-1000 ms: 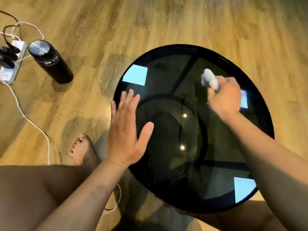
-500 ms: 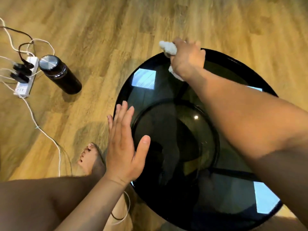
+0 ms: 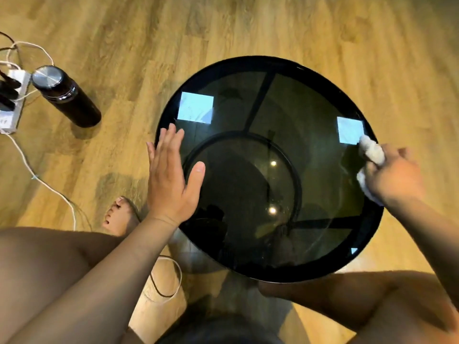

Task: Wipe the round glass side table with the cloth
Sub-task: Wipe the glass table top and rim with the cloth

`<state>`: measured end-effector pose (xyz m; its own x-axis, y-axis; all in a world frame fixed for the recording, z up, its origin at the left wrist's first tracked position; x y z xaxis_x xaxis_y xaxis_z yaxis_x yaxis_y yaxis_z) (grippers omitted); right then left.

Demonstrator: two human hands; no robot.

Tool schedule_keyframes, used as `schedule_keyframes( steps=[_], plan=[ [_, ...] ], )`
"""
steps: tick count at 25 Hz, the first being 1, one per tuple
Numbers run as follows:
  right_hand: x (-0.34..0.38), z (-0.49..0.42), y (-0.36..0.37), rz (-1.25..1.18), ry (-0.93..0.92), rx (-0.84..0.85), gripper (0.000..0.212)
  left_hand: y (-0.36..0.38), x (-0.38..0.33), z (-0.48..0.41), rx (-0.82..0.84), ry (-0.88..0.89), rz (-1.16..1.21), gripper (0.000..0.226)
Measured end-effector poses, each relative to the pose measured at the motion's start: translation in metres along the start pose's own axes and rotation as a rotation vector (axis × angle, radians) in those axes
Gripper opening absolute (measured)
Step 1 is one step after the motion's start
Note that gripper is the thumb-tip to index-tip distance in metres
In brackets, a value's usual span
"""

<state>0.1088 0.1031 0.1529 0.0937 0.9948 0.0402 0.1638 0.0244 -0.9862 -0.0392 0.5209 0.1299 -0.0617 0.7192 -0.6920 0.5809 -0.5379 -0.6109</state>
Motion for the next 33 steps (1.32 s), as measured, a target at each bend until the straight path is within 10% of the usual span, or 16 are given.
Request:
schedule_keyframes(
  steps=[6,12,16,20,29,33],
  plan=[
    [0.058,0.174,-0.020,-0.154,0.026,-0.014,0.052,0.000,0.001,0.002,0.005,0.003,0.002,0.061],
    [0.246,0.253,-0.028,-0.670,-0.413,0.137,0.037,-0.013,-0.006,0.003,0.027,-0.145,0.193,0.045],
    [0.245,0.205,-0.028,-1.366,0.245,0.544,0.029,-0.035,-0.008,0.001,-0.016,-0.546,0.576,0.023],
    [0.228,0.193,-0.037,-1.953,0.848,0.965,0.042,-0.017,-0.038,0.043,0.537,-0.758,0.802,0.043],
    [0.190,0.183,-0.049,-1.446,0.355,0.818,0.081,-0.032,-0.051,0.047,0.459,-0.686,0.774,0.030],
    [0.182,0.176,-0.045,-1.483,0.362,0.610,0.042,-0.033,-0.048,0.038,0.384,-0.745,0.775,0.027]
  ],
)
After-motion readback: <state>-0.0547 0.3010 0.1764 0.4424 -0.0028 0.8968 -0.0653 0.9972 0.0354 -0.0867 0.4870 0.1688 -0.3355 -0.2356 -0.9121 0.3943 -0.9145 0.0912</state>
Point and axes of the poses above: each hand's wrist, its own z-axis away from the middle knuckle, its own y-axis out of the palm, x = y × z, the point moved 6 cm from there along -z, towards the middle knuckle, and after that the axes turned 12 degrees about -x, right-handed, at the moved point
